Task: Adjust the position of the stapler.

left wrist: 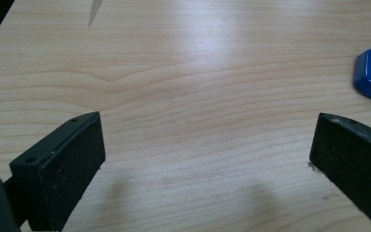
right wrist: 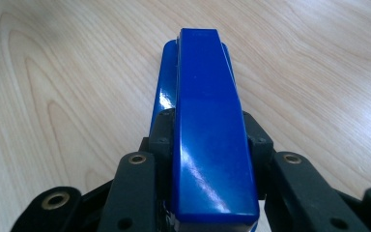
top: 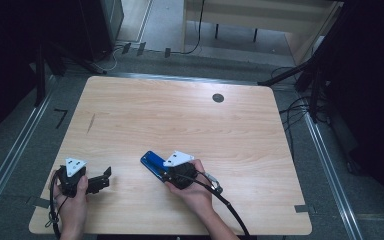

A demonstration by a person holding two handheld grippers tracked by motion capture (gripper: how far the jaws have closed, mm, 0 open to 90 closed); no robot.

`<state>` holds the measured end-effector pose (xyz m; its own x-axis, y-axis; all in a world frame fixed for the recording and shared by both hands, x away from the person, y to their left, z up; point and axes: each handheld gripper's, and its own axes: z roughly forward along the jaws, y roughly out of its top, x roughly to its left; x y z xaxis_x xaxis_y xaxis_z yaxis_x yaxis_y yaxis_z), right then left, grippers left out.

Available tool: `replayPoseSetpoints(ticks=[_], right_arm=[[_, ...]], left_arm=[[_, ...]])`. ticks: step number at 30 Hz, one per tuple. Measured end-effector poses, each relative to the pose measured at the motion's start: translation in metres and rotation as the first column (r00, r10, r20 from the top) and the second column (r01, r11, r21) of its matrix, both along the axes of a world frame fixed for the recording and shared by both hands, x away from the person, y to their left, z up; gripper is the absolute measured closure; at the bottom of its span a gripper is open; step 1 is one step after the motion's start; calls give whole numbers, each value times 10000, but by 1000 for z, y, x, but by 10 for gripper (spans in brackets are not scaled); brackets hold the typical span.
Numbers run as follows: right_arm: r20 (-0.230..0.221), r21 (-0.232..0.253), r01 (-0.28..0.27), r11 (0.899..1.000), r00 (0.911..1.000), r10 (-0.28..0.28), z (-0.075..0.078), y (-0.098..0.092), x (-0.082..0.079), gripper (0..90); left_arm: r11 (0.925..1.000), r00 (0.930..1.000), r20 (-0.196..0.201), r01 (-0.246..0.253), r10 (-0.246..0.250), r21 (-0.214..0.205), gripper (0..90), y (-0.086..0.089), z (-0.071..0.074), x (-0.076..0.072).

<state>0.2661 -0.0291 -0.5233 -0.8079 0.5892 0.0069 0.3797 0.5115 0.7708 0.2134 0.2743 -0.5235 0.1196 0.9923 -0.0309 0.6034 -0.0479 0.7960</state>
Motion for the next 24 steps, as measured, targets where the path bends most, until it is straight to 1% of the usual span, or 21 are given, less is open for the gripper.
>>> replayPoseSetpoints(ticks=[3,4,5,8,9,12,15,16,17,20,21,22,23,24], right_arm=[[82,-5,-124,9999,9999,124,1,-8,-6,670],[82,-5,-124,9999,9999,124,1,-8,-6,670],[114,-38,-193,9998,9997,193,1,-13,-8,670],[164,-57,-276,9996,9995,277,1,-17,-9,670],[169,-156,-340,9993,9993,342,1,-22,-10,669],[197,-222,-376,9990,9991,381,1,-27,-10,669],[132,-135,-403,9991,9991,404,0,-38,-11,669],[132,-135,-403,9991,9991,404,0,-38,-11,669],[178,-125,-443,9989,9989,445,-1,-42,-11,669],[205,-162,-439,9989,9988,442,-1,-45,-12,669],[250,-205,-498,9985,9984,503,-1,-49,-12,669],[250,-205,-498,9985,9984,503,-1,-49,-12,669],[272,-212,-440,9988,9986,446,-2,-54,-13,669],[277,-160,-467,9988,9985,471,-3,-57,-12,669]], left_arm=[[9999,9999,-9,132,-132,-9,0,-4,0,-1],[9999,9999,-9,132,-132,-9,0,-4,0,-1],[9996,9998,17,184,-184,-221,0,-6,1,-2],[9992,9997,-7,261,-261,-292,0,-9,2,-3],[9991,9994,20,344,-344,-257,0,-12,2,-4],[9986,9990,4,449,-449,-280,0,-16,2,-5],[9978,9981,42,618,-617,-232,0,-22,2,-7],[9978,9981,42,618,-617,-232,0,-22,2,-7],[9972,9975,98,700,-698,-259,0,-25,2,-8],[9968,9971,92,762,-760,-248,0,-28,3,-8],[9963,9967,71,813,-812,-275,0,-31,3,-8],[9957,9960,61,893,-892,-248,0,-33,3,-7],[9932,9933,55,1158,-1158,-145,0,-39,3,-4],[9917,9917,16,1286,-1286,-94,0,-43,3,-3]])
